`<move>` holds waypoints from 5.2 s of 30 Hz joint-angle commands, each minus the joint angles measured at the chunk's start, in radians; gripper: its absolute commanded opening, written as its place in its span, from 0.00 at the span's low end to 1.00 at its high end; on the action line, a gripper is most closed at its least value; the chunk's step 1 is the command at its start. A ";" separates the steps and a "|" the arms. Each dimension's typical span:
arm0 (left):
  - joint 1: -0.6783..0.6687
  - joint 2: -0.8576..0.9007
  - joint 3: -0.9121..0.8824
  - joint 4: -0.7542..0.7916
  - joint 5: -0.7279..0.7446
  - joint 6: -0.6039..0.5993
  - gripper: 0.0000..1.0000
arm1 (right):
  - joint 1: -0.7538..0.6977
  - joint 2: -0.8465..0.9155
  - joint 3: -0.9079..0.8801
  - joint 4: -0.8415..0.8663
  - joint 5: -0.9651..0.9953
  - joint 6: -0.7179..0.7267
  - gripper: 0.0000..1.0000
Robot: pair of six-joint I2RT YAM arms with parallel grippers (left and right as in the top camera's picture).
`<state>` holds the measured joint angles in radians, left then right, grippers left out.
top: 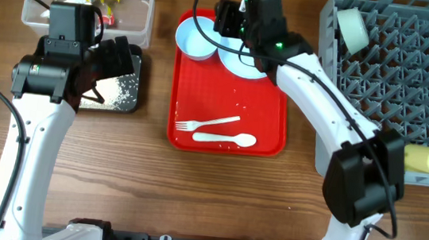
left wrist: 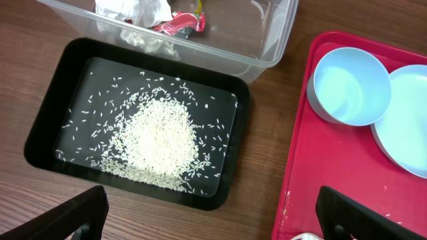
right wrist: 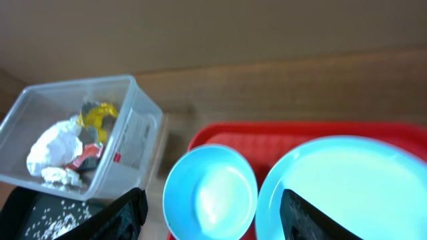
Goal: Sort waste into correct bins and load items into the dishwasher rack
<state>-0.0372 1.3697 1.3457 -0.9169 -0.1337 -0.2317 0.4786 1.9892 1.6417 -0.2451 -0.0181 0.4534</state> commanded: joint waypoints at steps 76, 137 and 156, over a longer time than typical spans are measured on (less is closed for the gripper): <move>0.005 0.001 0.003 0.002 -0.002 -0.012 1.00 | -0.367 -0.148 -0.013 -0.632 1.207 -0.581 0.04; 0.005 0.001 0.003 0.003 -0.002 -0.012 1.00 | -0.163 0.036 -0.185 -0.348 1.510 -0.767 0.04; 0.005 0.001 0.003 0.003 -0.002 -0.012 1.00 | -0.110 0.032 -0.183 -0.518 1.272 -0.578 0.72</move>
<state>-0.0372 1.3697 1.3457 -0.9169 -0.1337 -0.2317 0.3641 2.0106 1.4609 -0.7734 1.2800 -0.1703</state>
